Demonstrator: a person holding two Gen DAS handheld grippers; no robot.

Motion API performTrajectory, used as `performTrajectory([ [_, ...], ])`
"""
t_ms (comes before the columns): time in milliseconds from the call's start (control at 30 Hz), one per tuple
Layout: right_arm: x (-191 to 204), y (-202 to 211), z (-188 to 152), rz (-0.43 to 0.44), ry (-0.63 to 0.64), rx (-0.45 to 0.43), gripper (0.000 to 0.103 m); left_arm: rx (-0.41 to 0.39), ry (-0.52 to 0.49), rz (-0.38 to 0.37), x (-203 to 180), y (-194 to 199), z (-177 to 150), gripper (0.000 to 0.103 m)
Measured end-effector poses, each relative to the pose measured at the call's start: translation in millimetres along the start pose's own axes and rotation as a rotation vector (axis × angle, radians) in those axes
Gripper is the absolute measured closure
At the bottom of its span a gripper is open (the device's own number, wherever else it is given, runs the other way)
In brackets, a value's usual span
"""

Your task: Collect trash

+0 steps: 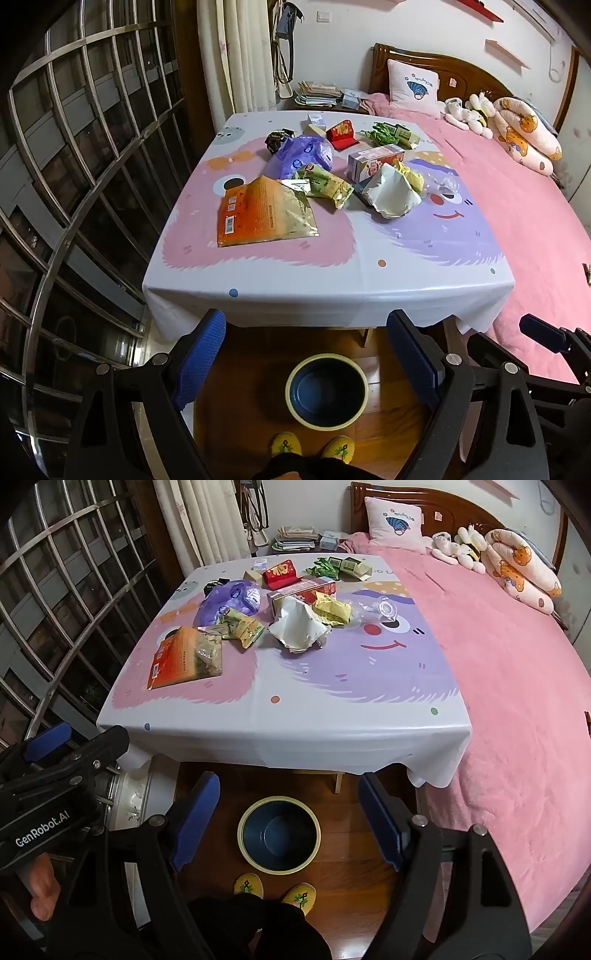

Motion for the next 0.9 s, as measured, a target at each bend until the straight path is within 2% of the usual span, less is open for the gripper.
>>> performTrajectory([
  [900, -2, -3, -7, 0.006, -0.010, 0.019, 0.027, 0.028, -0.012, -0.004, -6, 0, -12, 0.013],
])
Point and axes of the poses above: each gripper's, at about its wrist camera, not at the fingertips, and y roughly against the way its jaws point, x to its left, z to its top, the point moved 9 cm from there along -y, roughly the way its jaws point, and after that the axes turned 1 degree about x, right-handed, at the moved point
